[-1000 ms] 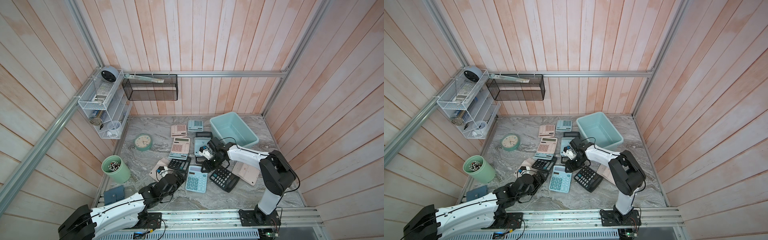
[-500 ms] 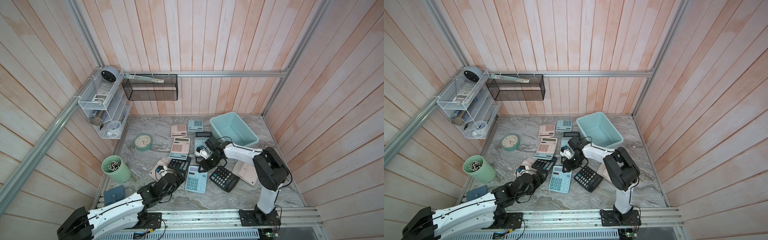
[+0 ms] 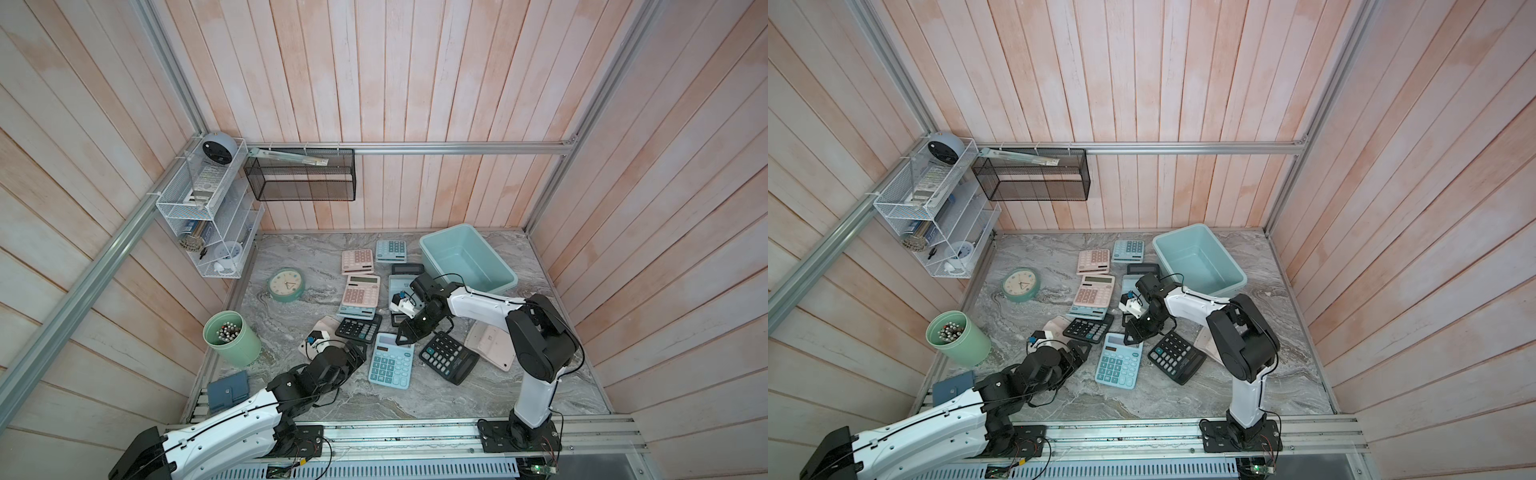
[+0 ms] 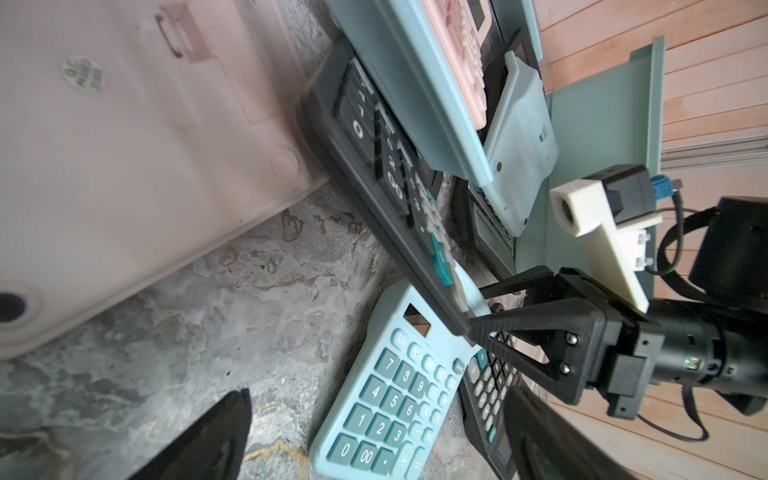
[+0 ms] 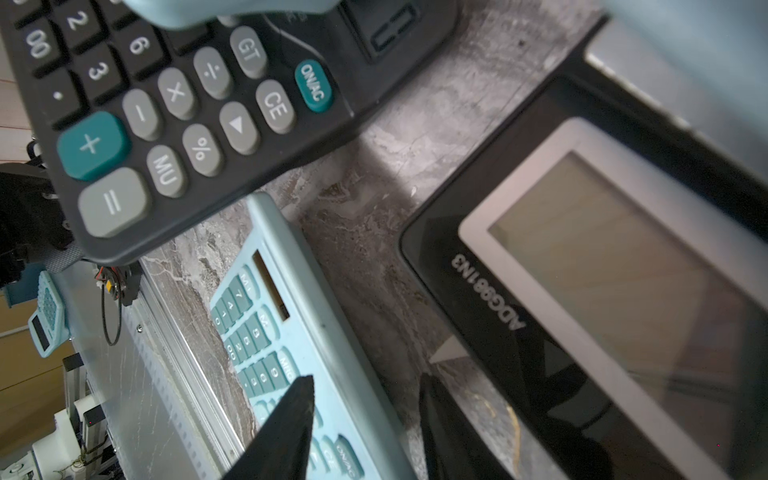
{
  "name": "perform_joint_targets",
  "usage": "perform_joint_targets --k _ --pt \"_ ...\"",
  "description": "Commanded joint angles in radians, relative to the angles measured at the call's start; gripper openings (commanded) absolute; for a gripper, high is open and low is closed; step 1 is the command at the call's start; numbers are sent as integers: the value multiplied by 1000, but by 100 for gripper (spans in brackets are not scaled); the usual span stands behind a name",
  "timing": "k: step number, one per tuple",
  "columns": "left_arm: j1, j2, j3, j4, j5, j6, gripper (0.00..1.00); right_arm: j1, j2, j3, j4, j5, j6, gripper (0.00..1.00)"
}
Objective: Put the calculator in the storage box
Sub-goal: Pick up the calculator at the center of the board.
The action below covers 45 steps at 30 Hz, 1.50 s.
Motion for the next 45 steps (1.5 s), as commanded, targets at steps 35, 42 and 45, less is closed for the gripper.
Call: perform_joint_targets --k 35,42,45 --pt "56 5 144 -101 -29 162 100 -2 9 -67 88 -110 -9 43" --pt "56 -15 162 -113 -17 173 100 -17 -52 -95 93 -92 9 24" --pt "56 -25 189 -141 -13 191 100 -26 -108 -111 87 -87 28 13"
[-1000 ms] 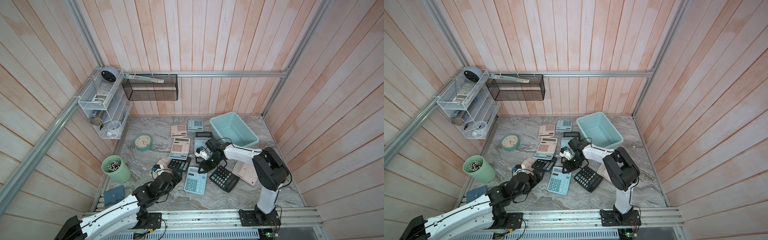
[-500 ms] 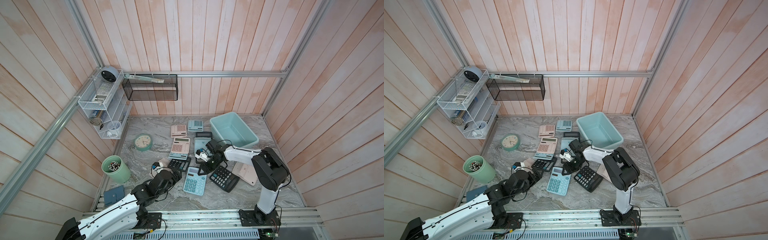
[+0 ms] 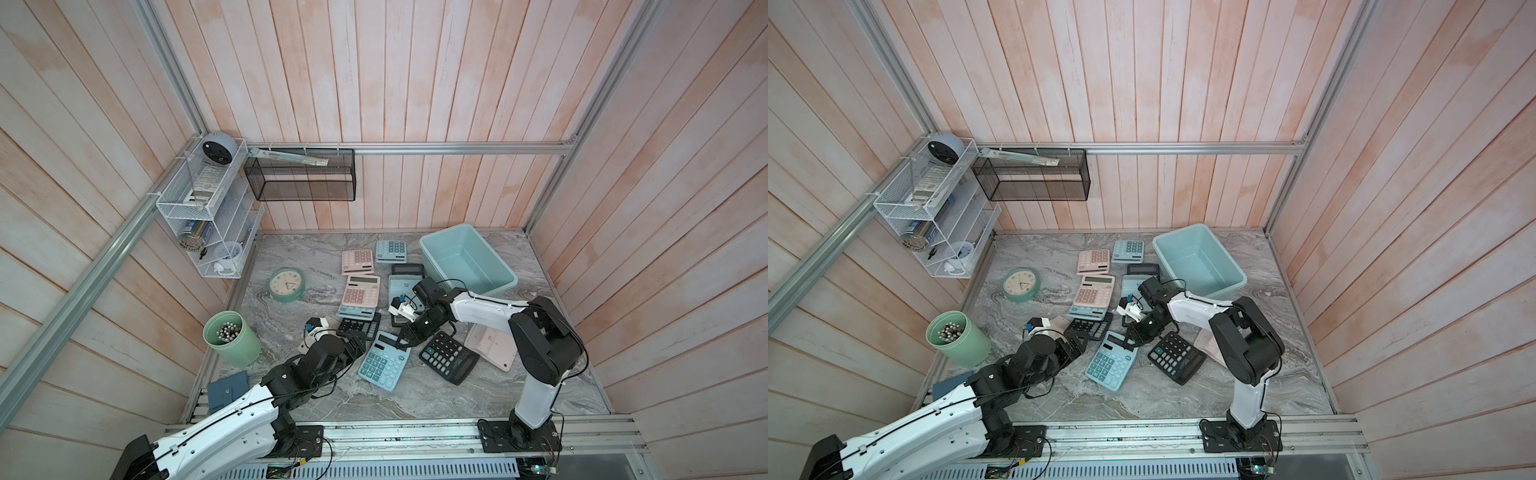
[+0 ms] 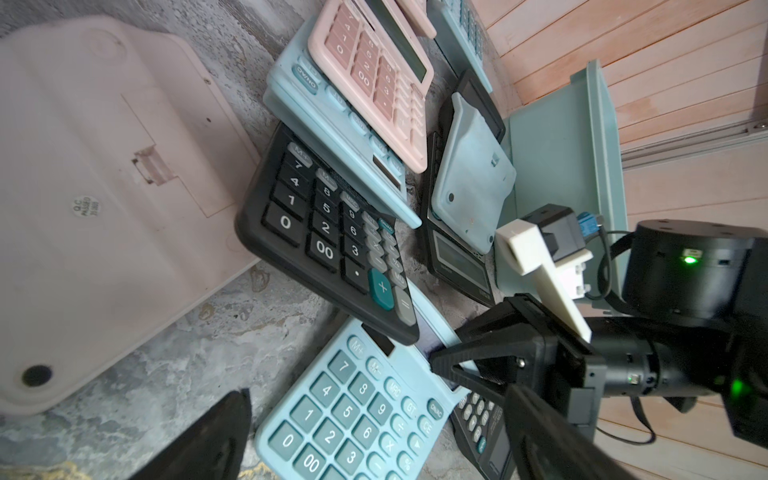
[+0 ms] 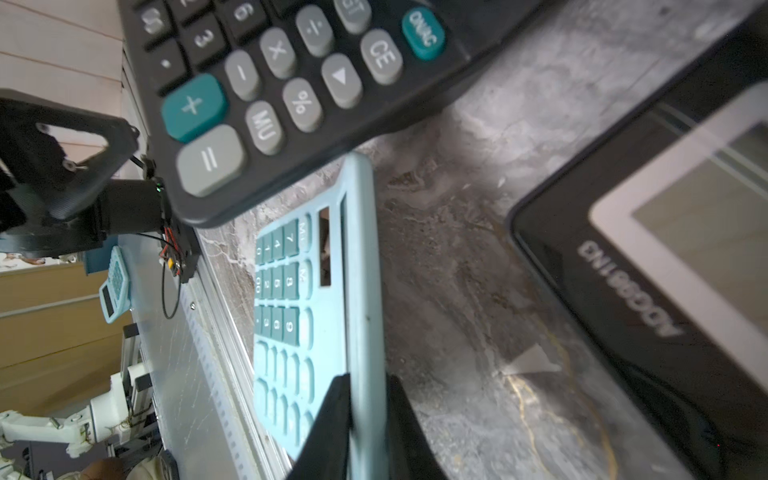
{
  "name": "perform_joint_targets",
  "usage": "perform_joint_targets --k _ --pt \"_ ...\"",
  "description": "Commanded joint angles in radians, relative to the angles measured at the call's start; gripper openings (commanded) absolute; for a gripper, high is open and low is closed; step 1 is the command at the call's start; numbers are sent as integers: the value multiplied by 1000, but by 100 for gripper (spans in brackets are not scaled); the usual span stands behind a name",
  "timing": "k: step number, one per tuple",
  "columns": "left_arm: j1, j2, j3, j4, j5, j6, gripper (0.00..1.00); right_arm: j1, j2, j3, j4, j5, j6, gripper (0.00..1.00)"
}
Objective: Put the calculator in the storage box
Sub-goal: Pick up the calculator at the center of the board.
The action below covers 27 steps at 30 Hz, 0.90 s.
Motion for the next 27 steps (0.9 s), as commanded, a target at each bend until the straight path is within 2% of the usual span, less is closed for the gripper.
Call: perform_joint_targets --k 1,4,11,14,17,21,24,27 --pt "5 -23 56 -40 1 42 100 -20 -70 -29 -5 59 21 11" --pt "5 -41 82 -81 -11 62 100 -27 -152 -41 -24 58 44 1" --pt "6 -94 181 -214 -89 120 100 -75 -363 -6 -115 98 119 0" --pt "6 -112 205 -245 -116 136 100 -143 -455 31 -150 120 166 0" --pt "6 -107 204 -231 -120 144 100 -251 -552 37 -103 132 243 0" --pt "5 -53 196 -176 -89 141 100 -389 -644 58 -54 257 285 0" --pt "5 -4 194 -134 -63 139 100 -482 -625 130 -92 313 268 0" --pt "5 28 191 -100 -50 139 100 -527 -574 214 -143 457 227 0"
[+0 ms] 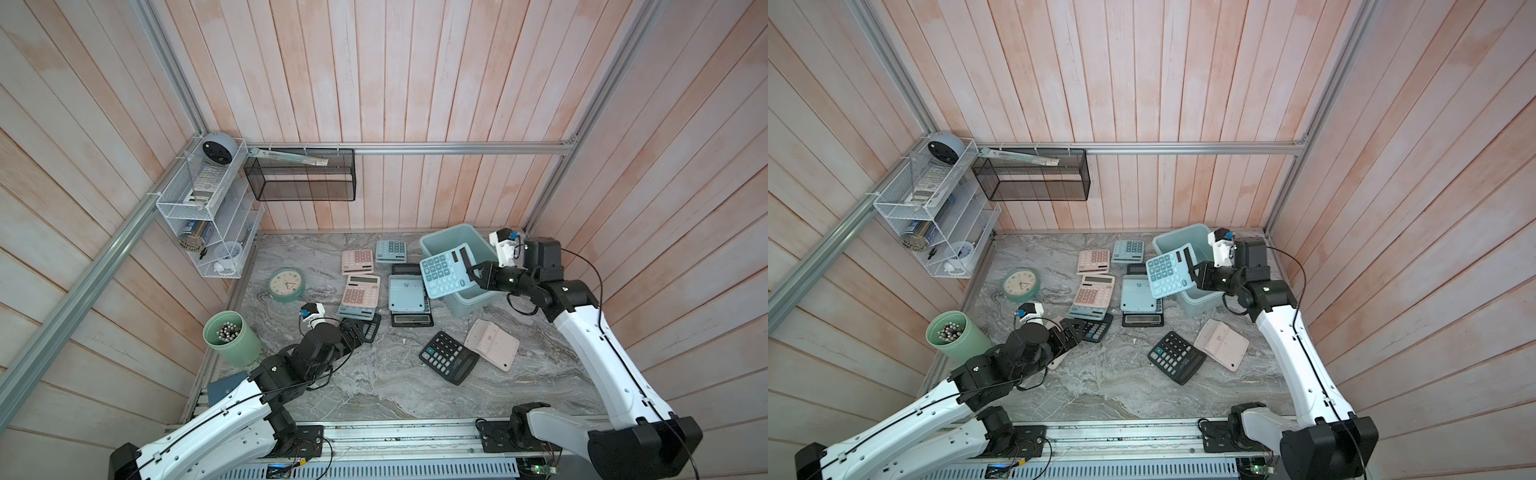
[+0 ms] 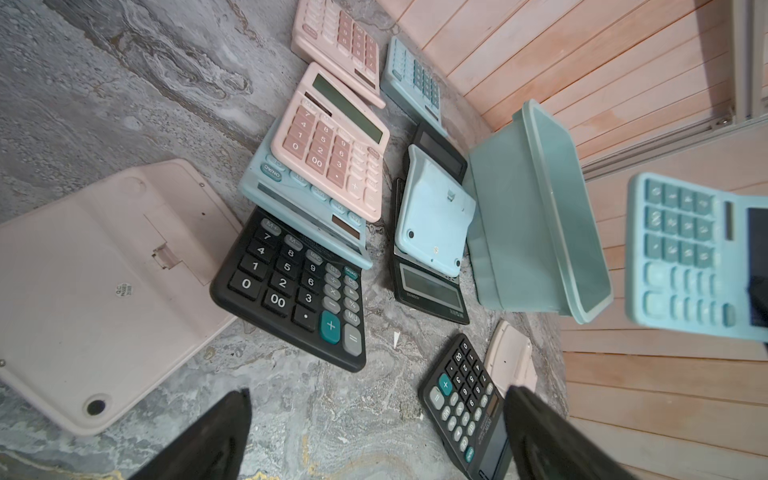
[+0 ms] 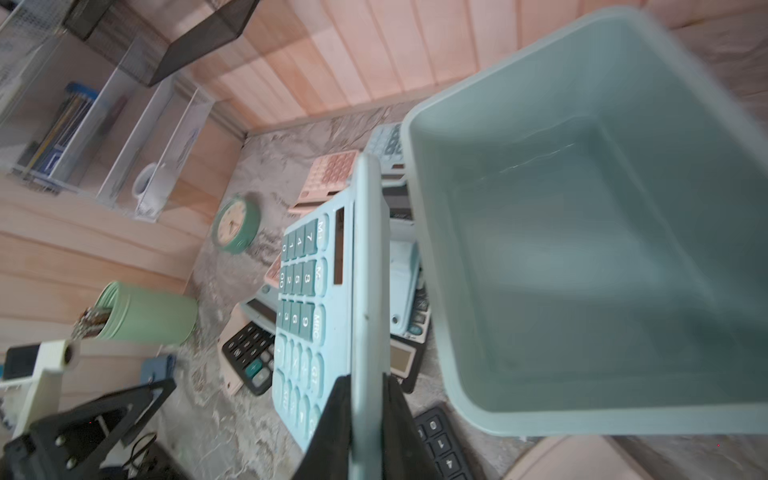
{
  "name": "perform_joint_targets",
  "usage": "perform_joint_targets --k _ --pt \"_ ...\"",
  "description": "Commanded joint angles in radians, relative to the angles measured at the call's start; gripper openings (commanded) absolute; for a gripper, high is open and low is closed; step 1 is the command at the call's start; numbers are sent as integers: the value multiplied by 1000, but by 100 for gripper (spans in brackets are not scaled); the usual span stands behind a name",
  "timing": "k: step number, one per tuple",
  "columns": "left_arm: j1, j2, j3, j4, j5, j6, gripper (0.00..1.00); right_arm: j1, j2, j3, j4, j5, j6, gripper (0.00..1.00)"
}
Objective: Put the calculator in the storage box
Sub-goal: Pick up the calculator at the center of the board, then place the calculator in the storage box.
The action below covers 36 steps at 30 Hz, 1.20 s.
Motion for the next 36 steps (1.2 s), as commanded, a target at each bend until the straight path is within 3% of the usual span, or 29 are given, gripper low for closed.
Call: perform_joint_targets --k 1,6,12,19,36 --pt "3 21 1 64 23 19 100 -24 54 93 -44 194 -36 0" --pt "4 46 0 88 30 22 100 -24 198 224 -47 350 -90 0" --pt "4 57 -10 92 26 21 100 -24 401 363 -55 435 -145 0" --pt "5 42 -8 67 9 23 100 -24 582 505 -103 418 -229 0" --pt "5 108 5 90 11 25 100 -23 923 727 -148 214 -336 0"
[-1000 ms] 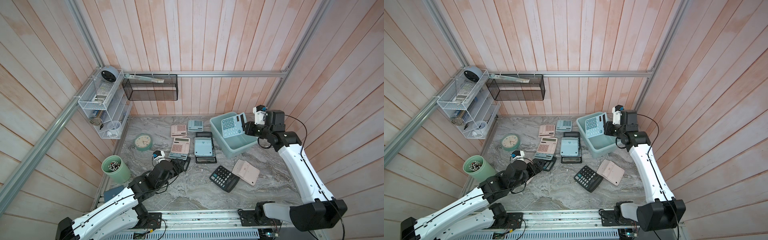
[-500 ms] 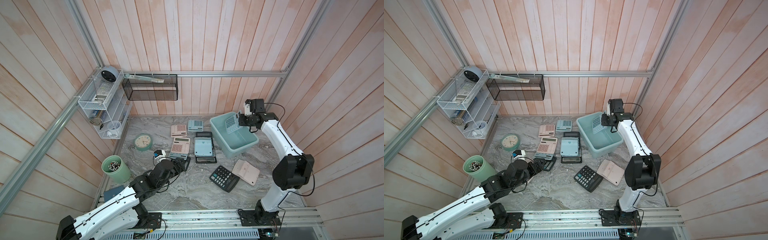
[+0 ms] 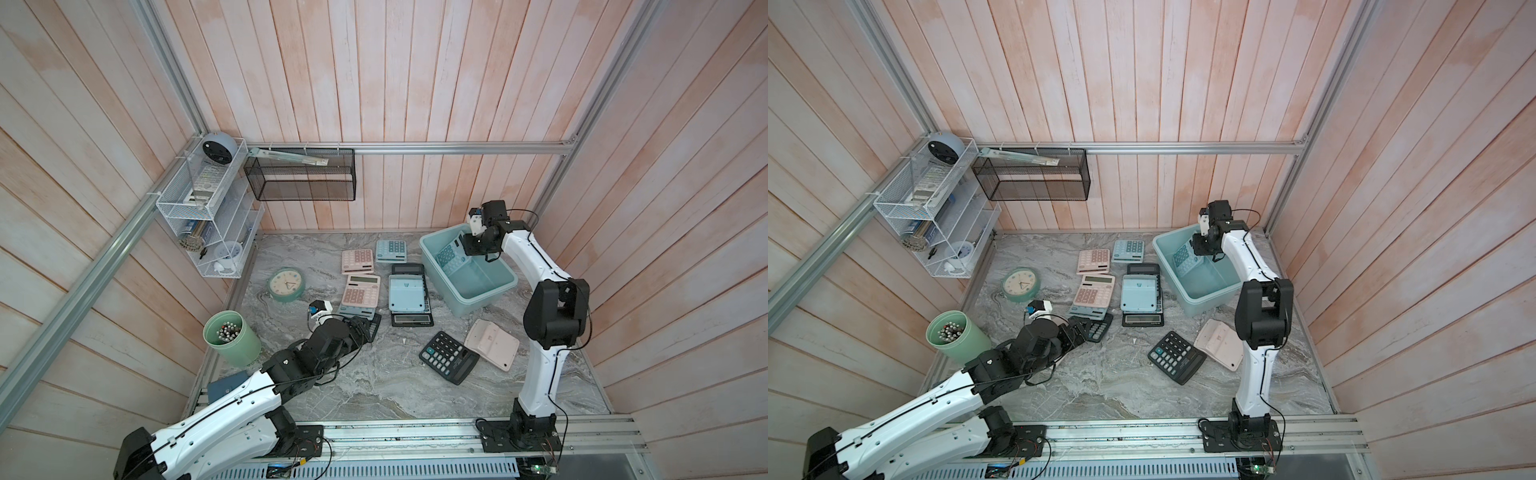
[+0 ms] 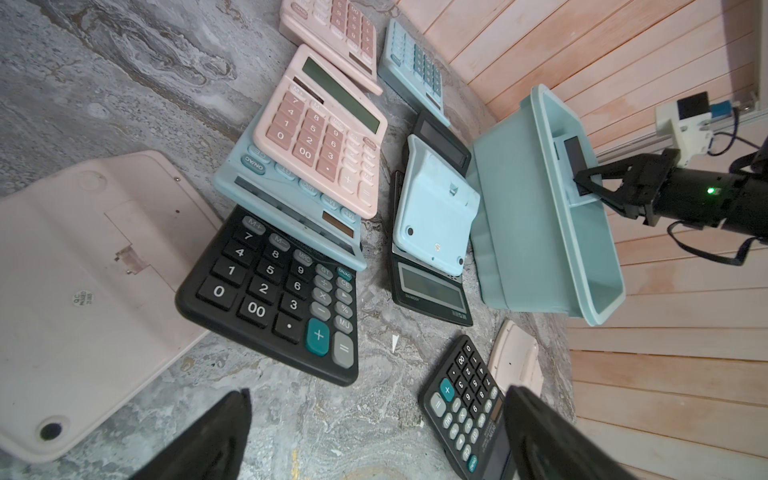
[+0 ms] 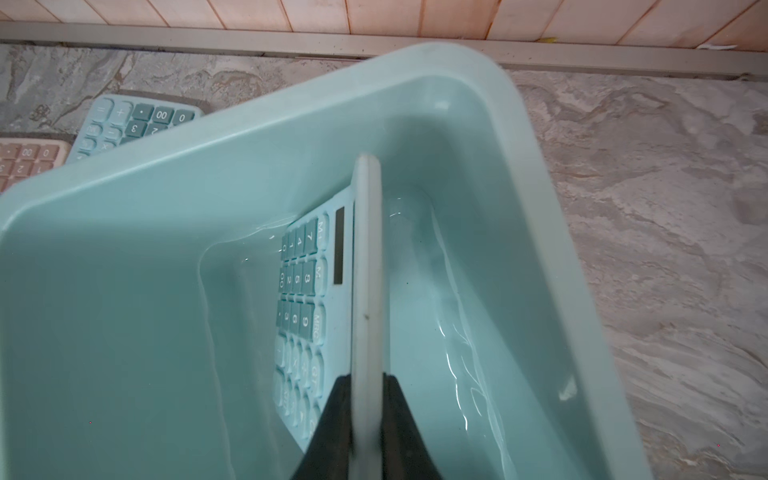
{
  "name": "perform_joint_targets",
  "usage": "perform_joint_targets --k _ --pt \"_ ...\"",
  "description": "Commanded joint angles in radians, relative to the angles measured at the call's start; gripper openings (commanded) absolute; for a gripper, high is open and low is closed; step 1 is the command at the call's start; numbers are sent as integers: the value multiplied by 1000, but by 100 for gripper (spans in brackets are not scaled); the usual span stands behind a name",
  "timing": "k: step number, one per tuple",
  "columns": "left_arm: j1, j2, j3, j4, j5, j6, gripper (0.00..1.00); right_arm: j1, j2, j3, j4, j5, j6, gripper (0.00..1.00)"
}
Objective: Put the calculator in the storage box
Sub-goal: Place the calculator in the storage box.
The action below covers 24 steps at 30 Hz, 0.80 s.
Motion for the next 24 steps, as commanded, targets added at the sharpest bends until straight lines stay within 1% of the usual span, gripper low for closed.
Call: perform_joint_targets --k 1,9,14,16,18,20,24 --pt "5 21 7 28 2 22 100 1 46 78 -13 -49 -34 0" --pt "5 38 2 48 1 14 100 0 115 107 -9 38 -95 0" --pt "5 55 -6 60 4 7 100 0 133 128 -8 68 -113 16" --pt "5 56 -10 64 5 5 100 0 135 143 -13 67 -112 21" --pt "4 52 -12 62 6 3 100 -1 133 159 -19 69 -106 23" --pt "5 44 -11 61 6 3 100 -1 140 186 -29 97 -101 24" --pt "5 40 1 45 9 12 100 -6 179 266 -86 136 -87 31"
